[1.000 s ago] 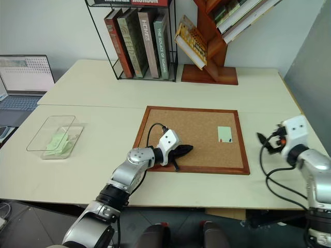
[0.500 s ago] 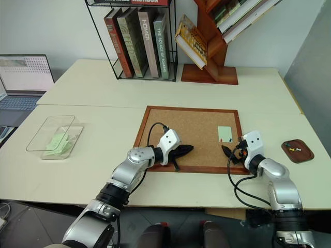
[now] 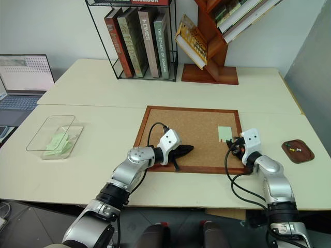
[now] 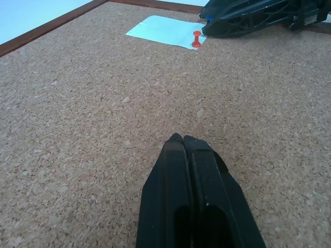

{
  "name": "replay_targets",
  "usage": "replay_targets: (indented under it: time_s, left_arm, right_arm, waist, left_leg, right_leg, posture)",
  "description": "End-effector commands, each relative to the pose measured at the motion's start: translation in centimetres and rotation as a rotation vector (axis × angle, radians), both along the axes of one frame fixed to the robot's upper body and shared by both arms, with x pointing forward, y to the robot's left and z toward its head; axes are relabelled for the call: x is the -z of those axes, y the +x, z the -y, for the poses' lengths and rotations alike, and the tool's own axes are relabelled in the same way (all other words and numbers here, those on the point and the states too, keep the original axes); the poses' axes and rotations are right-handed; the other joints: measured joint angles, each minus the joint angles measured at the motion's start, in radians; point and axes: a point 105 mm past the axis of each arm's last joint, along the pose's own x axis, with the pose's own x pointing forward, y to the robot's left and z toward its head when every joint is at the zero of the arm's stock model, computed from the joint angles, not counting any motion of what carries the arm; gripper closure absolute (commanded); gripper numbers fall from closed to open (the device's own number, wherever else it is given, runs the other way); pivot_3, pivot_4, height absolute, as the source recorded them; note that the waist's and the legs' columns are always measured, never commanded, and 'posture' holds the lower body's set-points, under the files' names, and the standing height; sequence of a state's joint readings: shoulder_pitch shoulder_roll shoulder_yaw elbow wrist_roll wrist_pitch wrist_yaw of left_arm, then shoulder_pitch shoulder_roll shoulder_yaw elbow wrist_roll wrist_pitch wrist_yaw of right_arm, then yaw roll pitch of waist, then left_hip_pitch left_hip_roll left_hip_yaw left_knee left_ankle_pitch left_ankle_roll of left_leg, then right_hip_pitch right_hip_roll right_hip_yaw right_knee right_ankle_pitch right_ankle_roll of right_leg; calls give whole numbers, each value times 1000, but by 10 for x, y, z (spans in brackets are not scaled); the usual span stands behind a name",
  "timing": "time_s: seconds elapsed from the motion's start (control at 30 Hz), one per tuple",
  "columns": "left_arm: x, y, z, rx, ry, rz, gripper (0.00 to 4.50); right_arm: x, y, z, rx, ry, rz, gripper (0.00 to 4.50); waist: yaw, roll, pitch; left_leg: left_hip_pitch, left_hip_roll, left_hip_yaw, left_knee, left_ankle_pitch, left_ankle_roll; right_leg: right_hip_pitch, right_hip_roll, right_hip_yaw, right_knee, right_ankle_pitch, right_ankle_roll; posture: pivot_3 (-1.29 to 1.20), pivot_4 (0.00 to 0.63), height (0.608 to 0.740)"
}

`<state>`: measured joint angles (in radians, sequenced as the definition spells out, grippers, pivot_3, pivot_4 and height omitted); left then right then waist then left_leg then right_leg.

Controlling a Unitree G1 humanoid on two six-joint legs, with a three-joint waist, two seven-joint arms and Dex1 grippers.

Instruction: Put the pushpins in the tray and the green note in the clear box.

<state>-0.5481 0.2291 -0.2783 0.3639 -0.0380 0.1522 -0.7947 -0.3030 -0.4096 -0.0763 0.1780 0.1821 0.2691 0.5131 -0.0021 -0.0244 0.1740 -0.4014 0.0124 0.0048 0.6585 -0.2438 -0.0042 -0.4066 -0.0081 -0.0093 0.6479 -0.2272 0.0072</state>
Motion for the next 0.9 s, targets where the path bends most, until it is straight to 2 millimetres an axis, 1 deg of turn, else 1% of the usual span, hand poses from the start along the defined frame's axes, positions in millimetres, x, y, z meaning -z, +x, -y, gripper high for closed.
replay_targets:
  time_s: [0.03,0.07,0.17,0.2,0.33,0.5,0.63,0.8,0.87,0.9]
  left_arm:
    - [4,-2,1,0,17,-9,4500]
    - [4,-2,1,1,17,-9,4500]
    - [5,-3,2,1,17,-10,4500]
    - [5,-3,2,2,17,-11,4500]
    - [6,-3,1,2,18,-14,4500]
    - [7,-4,1,3,22,-19,4500]
    - [7,-5,1,6,22,-21,4500]
    - [9,-5,2,9,24,-24,4500]
    - [9,-6,2,10,25,-24,4500]
    - [9,-6,2,11,25,-24,4500]
  right_arm:
    - [-14,3,2,9,-8,53,3631]
    - [-14,3,2,9,-8,53,3876]
    - [-15,2,1,5,-7,58,4369]
    - [-16,2,0,4,-4,62,4473]
    - [-27,1,-3,-9,16,126,4473]
    - [-51,0,-10,-21,85,231,4473]
    - [-57,-2,-11,-24,118,250,4473]
    - [-65,-3,-4,6,130,265,4473]
    - [-69,-2,5,43,133,276,4473]
    - [-72,-2,13,79,126,285,4473]
  waist:
    - [0,0,0]
    - [0,0,0]
    - [0,0,0]
    - [0,0,0]
    - [0,0,0]
    - [0,1,0]
    - [0,1,1]
    - [0,1,1]
    - [0,1,1]
    - [0,1,1]
  left_leg:
    - [0,0,0,0,0,0]
    - [0,0,0,0,0,0]
    - [0,0,0,0,0,0]
    - [0,0,0,0,0,0]
    - [0,0,0,0,0,0]
    - [0,0,0,0,0,0]
    - [0,0,0,0,0,0]
    - [0,0,0,0,0,0]
    - [0,0,0,0,0,0]
    - [0,0,0,0,0,0]
  right_leg:
    - [0,0,0,0,0,0]
    - [0,0,0,0,0,0]
    - [0,0,0,0,0,0]
    - [0,0,0,0,0,0]
    - [0,0,0,0,0,0]
    - [0,0,0,0,0,0]
    - [0,0,0,0,0,0]
    - [0,0,0,0,0,0]
    - [0,0,0,0,0,0]
    - [0,0,0,0,0,0]
  posture:
    - [0,150,740]
    - [0,150,740]
    - [0,150,740]
    - [0,150,740]
    - [0,150,740]
    - [0,150,740]
    - [0,150,740]
    - [0,150,740]
    - [0,150,740]
    - [0,150,740]
